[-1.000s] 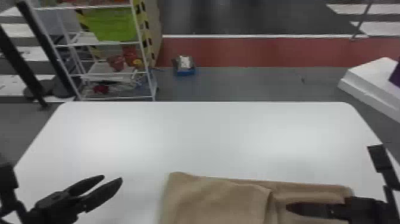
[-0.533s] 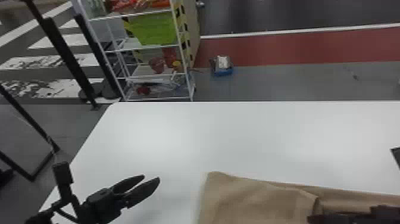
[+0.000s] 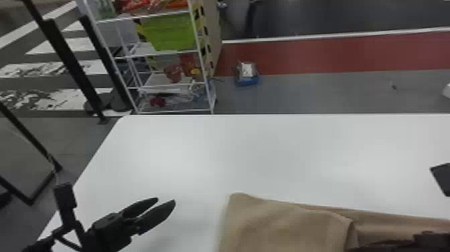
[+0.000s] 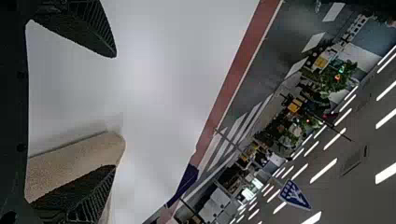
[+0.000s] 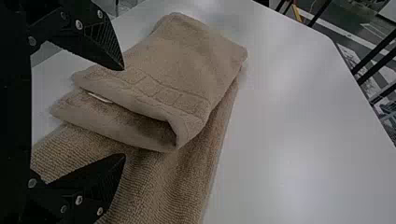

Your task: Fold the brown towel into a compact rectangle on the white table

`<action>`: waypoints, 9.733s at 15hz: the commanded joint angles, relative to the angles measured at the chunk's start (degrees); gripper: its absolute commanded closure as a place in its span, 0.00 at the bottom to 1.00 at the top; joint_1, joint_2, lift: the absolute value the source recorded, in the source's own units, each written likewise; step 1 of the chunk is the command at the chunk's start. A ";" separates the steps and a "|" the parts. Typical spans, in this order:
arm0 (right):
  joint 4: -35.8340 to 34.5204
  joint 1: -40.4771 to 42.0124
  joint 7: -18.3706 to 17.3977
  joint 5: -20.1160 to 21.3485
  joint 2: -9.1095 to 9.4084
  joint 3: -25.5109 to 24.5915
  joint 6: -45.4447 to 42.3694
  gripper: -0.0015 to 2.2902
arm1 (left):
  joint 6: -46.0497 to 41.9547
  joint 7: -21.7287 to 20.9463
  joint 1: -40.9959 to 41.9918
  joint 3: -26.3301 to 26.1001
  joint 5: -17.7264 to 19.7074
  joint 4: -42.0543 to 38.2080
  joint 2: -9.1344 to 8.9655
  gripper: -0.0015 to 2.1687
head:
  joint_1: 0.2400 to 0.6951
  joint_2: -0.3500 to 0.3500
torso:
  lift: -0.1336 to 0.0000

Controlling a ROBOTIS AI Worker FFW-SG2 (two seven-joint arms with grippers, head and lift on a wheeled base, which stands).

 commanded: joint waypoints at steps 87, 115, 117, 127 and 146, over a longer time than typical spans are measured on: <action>7.83 12.83 4.71 -1.52 -6.71 -28.85 0.12 0.39 | -0.38 -3.33 -1.53 1.39 -0.70 3.19 0.18 0.01 | 1.00 0.26 | 0.07; 5.54 -7.56 4.71 5.16 -1.53 4.29 0.12 0.00 | -0.38 -4.48 -1.17 2.71 -0.70 3.54 0.00 0.02 | 1.00 0.78 | 0.07; 1.85 -5.63 4.71 3.84 -1.61 1.91 0.12 0.01 | -0.38 -4.48 -1.17 2.71 -0.70 3.54 -0.09 0.02 | 1.00 0.80 | 0.07; -12.12 7.38 4.71 -1.78 -4.78 -9.25 0.12 0.30 | -0.38 -4.48 -1.26 3.15 -0.61 3.63 0.00 0.02 | 1.00 0.81 | 0.07; 27.78 -25.05 4.71 11.66 5.07 4.73 0.12 0.25 | -1.44 -4.56 -1.26 3.06 -0.61 4.33 0.00 0.02 | 1.00 0.72 | 0.07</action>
